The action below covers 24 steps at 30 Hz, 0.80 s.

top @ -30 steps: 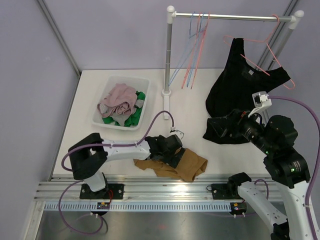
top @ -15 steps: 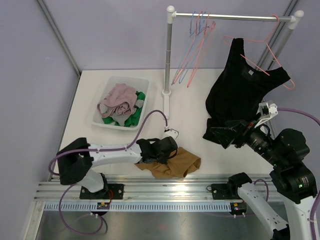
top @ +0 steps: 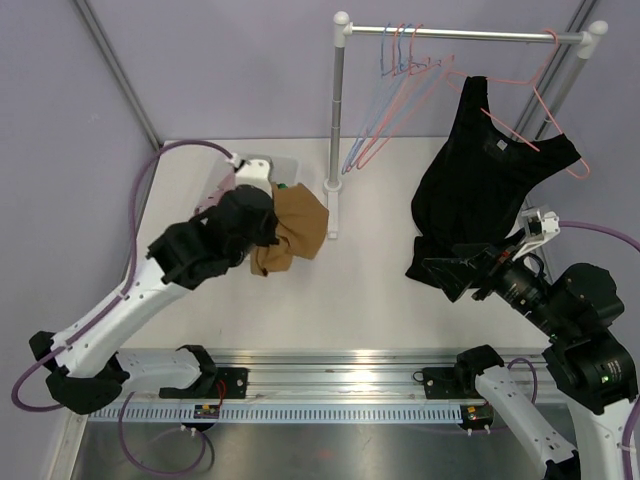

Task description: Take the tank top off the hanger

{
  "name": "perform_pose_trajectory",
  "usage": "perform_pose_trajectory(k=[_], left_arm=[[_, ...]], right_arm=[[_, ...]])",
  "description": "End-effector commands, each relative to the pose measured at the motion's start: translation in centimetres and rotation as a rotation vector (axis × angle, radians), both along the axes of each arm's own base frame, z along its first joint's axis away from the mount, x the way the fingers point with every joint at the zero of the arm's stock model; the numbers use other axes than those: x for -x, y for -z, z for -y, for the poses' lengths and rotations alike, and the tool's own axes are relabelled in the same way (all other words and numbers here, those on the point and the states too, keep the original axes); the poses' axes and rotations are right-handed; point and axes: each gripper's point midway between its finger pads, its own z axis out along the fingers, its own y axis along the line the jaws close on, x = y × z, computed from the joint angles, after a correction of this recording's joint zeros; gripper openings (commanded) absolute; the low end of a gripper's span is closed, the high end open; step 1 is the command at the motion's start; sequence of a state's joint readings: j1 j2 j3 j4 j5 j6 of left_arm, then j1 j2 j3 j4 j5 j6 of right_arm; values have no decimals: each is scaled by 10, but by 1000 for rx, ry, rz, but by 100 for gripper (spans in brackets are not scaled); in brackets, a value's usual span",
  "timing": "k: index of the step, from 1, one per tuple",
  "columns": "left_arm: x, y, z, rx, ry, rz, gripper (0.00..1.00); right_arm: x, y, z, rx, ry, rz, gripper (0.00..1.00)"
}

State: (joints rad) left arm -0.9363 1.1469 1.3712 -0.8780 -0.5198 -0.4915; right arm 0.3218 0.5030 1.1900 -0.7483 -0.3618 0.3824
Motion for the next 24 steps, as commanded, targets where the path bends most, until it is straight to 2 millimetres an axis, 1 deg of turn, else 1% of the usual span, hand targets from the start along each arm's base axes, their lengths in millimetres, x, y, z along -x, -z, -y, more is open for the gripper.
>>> perform_pose_trajectory(k=[1,2,3,5,6,7,8,9,10,11,12,13,14,16,17,18,20,21,22,23,24], left_arm=[[-19,-51,-47,-60,-92,94,0],[-25,-60,-54,-60,-112,105,0],[-37,-77,-69,-46,-166,131,0],[-56,-82,-75,-73,-175,124,0],[-69,-85,-91,-73,-223,122,0],[-83,-92,-90,-70,-208,124,0],[-92,-94,-96,-73,-227,123,0],[-104,-96,-112,-74,-273,122,0],[-112,-104,-111,-58,-251,129,0],[-130,-95,-121,-69,-283,97,0],[-140,-90,-122,-69,-282,77,0],[-147,-96,-121,-56,-263,82,0],[-163,-80,-125,-74,-279,40,0],[-177,-70,-127,-71,-278,16,0],[-185,-66,-132,-72,-292,6,0],[-197,-51,-133,-87,-297,-24,0],[-208,-32,-136,-96,-296,-70,0],[-217,-12,-135,-106,-293,-115,0],[-221,0,-134,-103,-283,-142,0],[-226,11,-139,-104,-293,-166,0],[-230,30,-141,-109,-297,-208,0]], right_arm=[[8,-24,-1,-23,-24,79,99],[8,-25,-1,-24,-24,82,100],[8,-26,-1,-26,-25,82,99],[9,-29,-1,-27,-28,91,100],[10,-29,-1,-27,-27,93,99],[11,-33,0,-27,-25,100,100],[12,-34,0,-24,-25,107,100],[12,-34,1,-21,-21,107,100],[13,-37,2,-21,-16,116,100],[13,-39,3,-18,-11,121,100],[13,-38,4,-14,-7,119,99],[14,-41,5,-15,-5,127,100],[14,-42,5,-12,-7,127,99],[14,-42,5,-12,-5,127,100],[14,-42,5,-12,-5,127,99],[14,-41,4,-11,-11,124,99],[13,-40,5,-7,-7,124,99],[12,-40,5,-5,-5,124,100],[12,-39,5,-5,-5,125,99],[11,-40,5,-5,-4,129,99],[11,-42,5,-9,-1,137,100]])
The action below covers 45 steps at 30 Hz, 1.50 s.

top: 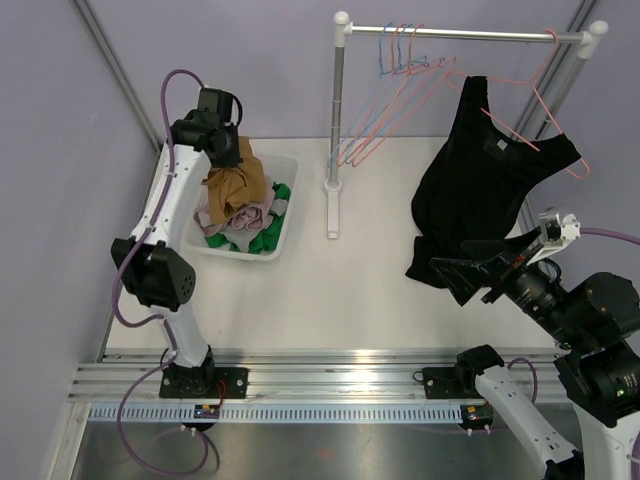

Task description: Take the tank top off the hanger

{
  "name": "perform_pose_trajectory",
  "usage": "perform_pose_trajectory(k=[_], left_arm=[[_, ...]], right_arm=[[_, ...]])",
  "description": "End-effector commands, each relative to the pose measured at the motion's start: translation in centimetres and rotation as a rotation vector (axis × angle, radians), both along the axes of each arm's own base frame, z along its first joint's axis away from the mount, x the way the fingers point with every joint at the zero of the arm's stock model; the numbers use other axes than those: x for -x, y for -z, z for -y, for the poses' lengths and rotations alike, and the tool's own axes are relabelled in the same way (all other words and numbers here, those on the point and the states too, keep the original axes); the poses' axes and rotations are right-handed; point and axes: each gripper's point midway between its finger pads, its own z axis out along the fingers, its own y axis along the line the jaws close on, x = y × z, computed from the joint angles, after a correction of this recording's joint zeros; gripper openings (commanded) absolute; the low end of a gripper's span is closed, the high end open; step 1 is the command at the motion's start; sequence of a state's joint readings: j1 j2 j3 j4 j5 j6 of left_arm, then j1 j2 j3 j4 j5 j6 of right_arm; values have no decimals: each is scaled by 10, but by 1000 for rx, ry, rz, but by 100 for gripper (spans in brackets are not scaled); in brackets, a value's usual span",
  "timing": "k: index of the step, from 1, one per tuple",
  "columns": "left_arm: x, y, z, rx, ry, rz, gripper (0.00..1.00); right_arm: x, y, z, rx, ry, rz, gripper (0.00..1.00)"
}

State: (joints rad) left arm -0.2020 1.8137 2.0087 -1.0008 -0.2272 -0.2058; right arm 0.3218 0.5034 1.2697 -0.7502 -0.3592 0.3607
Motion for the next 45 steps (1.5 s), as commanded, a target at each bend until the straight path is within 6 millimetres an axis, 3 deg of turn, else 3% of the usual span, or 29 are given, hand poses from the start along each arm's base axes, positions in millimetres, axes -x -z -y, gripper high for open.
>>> perform_pose_trajectory(k=[1,3,4,8,11,14,17,18,20,21,23,24,25,27,28,29,31,32,33,34,35,36,37,38,40,41,42,44,45], left_arm=[[-20,28,2,52,39,-44,0],[-25,61,0,71,39,-118,0],[-28,90,4,86,52,-187,0],[-24,164,14,119,68,-370,0],[-14,204,23,162,81,-492,0],[-10,216,20,159,58,-534,0],[-10,198,12,153,24,-506,0],[-13,175,11,160,16,-445,7],[-16,150,6,172,-2,-384,16],[-16,122,4,189,-8,-322,28],[-13,95,2,207,-17,-259,45],[-12,84,0,215,-23,-230,53],[-8,56,0,226,-17,-168,65],[-2,33,0,239,-8,-119,74],[6,7,1,252,5,-61,93],[10,-4,2,260,15,-39,99],[22,-27,5,280,41,10,99],[37,-51,4,286,47,64,99],[45,-59,5,292,63,87,99],[56,-51,8,301,79,65,99],[76,-77,8,307,100,148,99],[90,-55,12,308,117,104,99],[102,-80,11,317,129,183,99],[123,-74,16,327,160,208,99],[148,-67,21,314,192,237,99],[158,-39,23,312,196,193,99],[177,-46,21,309,214,250,99],[191,-31,29,317,240,263,99],[204,-9,30,320,251,244,99]], right_arm=[[-2,-12,1,-6,6,49,99],[-5,-14,3,-25,26,56,99],[-5,-14,3,-31,30,56,99],[-7,-14,1,-60,28,52,100],[-8,-10,-2,-63,16,38,99],[-15,0,2,-39,48,6,99],[-32,7,21,-5,187,-45,99],[-39,12,30,27,248,-78,99],[-49,18,42,76,325,-111,100],[-60,26,53,119,398,-160,99],[-68,35,61,190,441,-193,100],[-79,34,68,217,496,-209,99],[-83,35,70,233,513,-217,100],[-98,32,80,269,583,-223,100],[-104,30,83,279,606,-219,100],[-109,28,86,301,628,-215,99],[-129,25,97,359,713,-229,99],[-136,24,101,381,743,-235,100],[-149,23,105,410,786,-249,99],[-156,21,109,418,812,-252,99],[-165,15,112,403,844,-243,99],[-176,14,121,403,886,-246,100],[-184,12,124,395,896,-237,99],[-193,5,128,367,918,-214,100],[-209,3,142,379,945,-211,99],[-217,-2,145,390,951,-180,100],[-227,3,146,430,938,-177,100],[-238,-3,158,488,967,-144,100],[-246,-4,163,492,975,-146,99]])
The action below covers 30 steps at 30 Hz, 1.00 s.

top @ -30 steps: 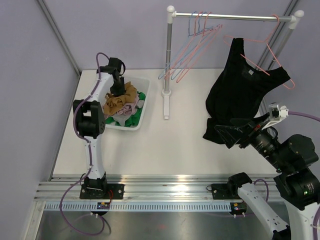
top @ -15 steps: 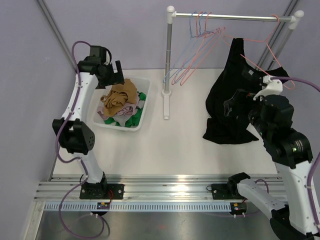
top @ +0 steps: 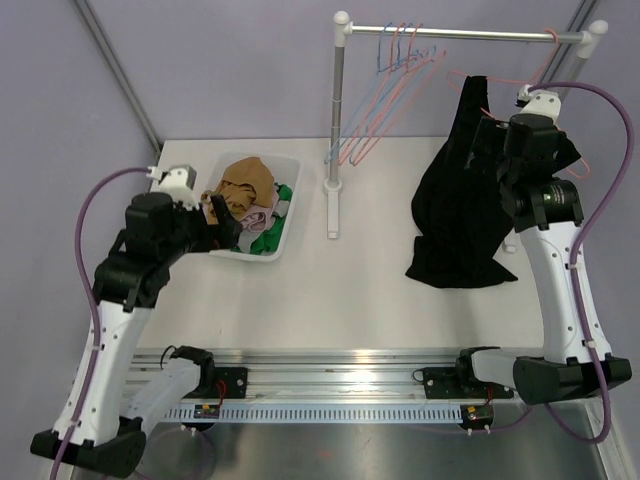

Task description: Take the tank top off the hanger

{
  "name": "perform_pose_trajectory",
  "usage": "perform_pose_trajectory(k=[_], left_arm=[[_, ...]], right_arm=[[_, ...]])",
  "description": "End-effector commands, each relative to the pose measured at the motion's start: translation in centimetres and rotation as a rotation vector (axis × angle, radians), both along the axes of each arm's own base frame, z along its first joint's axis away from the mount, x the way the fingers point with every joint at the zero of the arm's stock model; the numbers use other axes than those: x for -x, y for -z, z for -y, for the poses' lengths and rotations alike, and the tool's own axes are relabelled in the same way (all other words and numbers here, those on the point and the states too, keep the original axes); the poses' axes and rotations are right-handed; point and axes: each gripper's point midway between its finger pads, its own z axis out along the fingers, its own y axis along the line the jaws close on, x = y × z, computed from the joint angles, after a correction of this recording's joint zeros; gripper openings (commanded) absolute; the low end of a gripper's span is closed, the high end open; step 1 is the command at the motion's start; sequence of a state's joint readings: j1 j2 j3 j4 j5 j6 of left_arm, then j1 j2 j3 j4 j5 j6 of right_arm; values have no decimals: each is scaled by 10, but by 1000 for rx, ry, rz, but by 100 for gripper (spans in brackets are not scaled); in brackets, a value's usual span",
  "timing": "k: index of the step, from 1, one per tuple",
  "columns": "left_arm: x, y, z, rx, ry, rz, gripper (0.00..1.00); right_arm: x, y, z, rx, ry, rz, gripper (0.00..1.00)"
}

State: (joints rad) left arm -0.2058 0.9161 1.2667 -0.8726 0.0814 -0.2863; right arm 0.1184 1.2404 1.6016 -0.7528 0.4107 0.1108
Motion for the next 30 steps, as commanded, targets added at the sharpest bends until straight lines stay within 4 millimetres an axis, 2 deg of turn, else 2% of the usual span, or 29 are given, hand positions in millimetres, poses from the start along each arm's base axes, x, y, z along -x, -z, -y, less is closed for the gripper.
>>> perform_pose_trajectory(k=[1,2,3,7,12,14,19,23,25,27,30], left_arm=[[13,33,16,13,73,30,99],[15,36,17,15,76,42,99],[19,54,14,-6,65,18,99],[32,62,4,-26,38,68,99],[35,58,5,-8,39,101,99],[36,63,13,1,79,80,99],[40,67,22,-12,114,60,99],[44,65,25,-7,129,75,99],[43,66,26,-7,136,72,99],[44,67,28,-5,149,66,99],[43,68,29,-6,152,62,99]], right_arm=[[-22,-48,23,125,20,124,99],[-25,-52,35,136,42,130,99],[-32,-56,39,146,40,133,100],[-41,-66,64,264,36,102,100],[-61,-76,88,283,13,124,99],[-76,-71,92,324,-28,87,99],[-96,-55,106,318,-56,55,98],[-114,-49,100,292,-160,42,92],[-116,-45,104,285,-162,24,88],[-121,-41,94,247,-243,31,85],[-121,-36,89,203,-281,36,70]])
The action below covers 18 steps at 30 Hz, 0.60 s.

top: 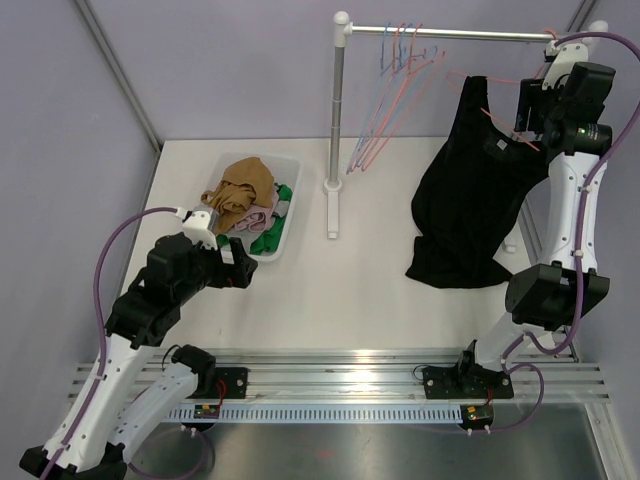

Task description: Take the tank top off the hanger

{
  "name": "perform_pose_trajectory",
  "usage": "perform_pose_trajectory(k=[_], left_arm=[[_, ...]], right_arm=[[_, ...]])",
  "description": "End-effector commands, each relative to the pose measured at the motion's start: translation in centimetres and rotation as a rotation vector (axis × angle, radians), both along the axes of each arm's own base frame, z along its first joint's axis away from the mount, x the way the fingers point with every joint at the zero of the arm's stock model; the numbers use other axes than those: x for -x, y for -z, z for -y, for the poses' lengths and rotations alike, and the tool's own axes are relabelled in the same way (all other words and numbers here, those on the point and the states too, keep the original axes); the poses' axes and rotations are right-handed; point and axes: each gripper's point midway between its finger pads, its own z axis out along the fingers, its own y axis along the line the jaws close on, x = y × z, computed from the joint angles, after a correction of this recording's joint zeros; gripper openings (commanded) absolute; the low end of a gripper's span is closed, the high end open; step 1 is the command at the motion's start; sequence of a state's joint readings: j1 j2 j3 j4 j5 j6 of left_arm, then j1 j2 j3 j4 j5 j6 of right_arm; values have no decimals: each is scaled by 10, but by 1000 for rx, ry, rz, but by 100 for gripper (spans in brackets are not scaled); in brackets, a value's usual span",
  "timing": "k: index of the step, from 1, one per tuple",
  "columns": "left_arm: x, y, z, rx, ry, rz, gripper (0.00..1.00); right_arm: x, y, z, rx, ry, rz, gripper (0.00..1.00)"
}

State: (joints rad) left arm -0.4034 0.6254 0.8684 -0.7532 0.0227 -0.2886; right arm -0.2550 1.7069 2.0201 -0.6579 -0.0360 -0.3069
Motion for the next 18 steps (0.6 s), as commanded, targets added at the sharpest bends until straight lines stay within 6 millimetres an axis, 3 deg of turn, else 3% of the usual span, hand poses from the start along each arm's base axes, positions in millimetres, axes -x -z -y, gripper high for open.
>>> perform_pose_trajectory(k=[1,7,18], left_arm=[[-7,-9,5,20,9,41,99],[-8,-8,7,19,19,35,99],[-7,-8,9,22,29,33,99]], right_arm=[[2,-27,-20,-34,-116,63,67],[5,-18,-30,-88,-152,43,46],[14,-9,-56,-215,-219,30,28]])
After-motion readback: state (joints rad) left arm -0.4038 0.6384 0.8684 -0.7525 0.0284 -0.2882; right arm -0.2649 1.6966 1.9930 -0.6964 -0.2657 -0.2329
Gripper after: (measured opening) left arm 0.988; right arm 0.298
